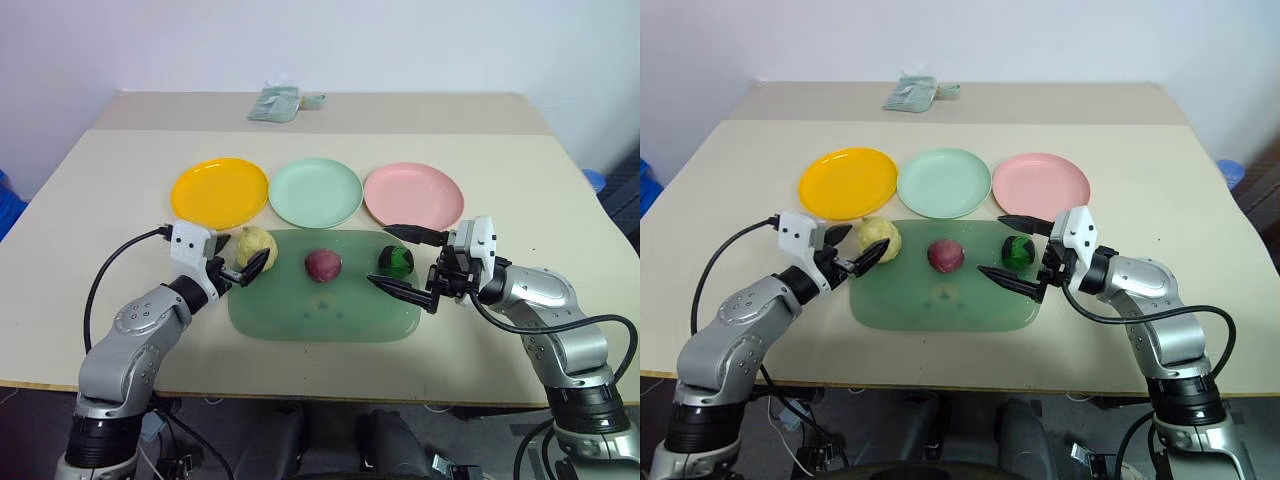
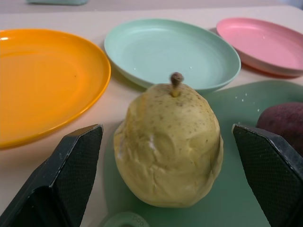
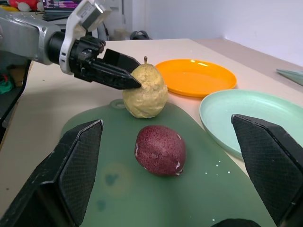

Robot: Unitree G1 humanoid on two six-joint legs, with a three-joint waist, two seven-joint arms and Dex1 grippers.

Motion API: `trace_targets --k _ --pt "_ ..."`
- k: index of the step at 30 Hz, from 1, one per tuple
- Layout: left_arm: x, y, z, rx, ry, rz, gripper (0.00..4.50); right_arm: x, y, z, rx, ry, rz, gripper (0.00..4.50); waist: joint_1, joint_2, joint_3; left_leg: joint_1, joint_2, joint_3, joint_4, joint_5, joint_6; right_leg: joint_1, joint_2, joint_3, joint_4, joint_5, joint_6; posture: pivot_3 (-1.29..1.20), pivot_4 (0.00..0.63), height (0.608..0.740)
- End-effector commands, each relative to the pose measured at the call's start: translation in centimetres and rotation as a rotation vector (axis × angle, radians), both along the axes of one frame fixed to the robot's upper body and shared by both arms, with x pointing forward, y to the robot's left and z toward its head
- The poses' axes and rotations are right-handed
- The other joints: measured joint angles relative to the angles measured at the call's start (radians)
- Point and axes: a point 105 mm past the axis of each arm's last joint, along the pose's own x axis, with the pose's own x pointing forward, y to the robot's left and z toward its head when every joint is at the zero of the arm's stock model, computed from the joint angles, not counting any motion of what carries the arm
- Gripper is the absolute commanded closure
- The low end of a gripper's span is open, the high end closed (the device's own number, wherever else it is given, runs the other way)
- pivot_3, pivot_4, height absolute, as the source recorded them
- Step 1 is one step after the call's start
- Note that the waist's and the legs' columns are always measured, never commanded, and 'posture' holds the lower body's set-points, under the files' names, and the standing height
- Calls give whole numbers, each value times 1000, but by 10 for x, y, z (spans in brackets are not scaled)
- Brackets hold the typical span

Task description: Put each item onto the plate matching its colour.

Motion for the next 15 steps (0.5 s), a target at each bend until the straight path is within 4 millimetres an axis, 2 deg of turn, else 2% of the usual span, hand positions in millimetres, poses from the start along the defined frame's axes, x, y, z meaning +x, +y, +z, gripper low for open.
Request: trace_targets --k 1,5,6,10,11,15 --pt "2 2 8 15 -41 -2 0 -4 2 11 11 -38 5 63 0 0 0 0 0 0 0 0 -1 0 0 0 0 0 0 0 150 740" --pt "1 -3 2 24 -21 -25 0 -2 4 13 15 -41 1 63 0 0 0 0 0 0 0 0 0 0 0 0 0 0 0 0 150 740" --pt "1 -4 0 25 -17 -29 525 -1 3 13 15 -42 -1 0 0 0 0 0 0 0 0 0 0 0 0 0 0 0 0 0 150 740" --pt "2 -8 1 31 -22 -36 2117 0 2 13 13 -42 -10 0 0 0 0 0 0 0 0 0 1 0 0 0 0 0 0 0 150 740" --pt "2 -9 1 32 -24 -37 2271 0 2 13 12 -42 -12 0 0 0 0 0 0 0 0 0 1 0 0 0 0 0 0 0 150 740" --pt "5 -6 5 29 -48 -14 2271 1 2 13 12 -45 -20 0 0 0 0 0 0 0 0 0 1 0 0 0 0 0 0 0 150 740"
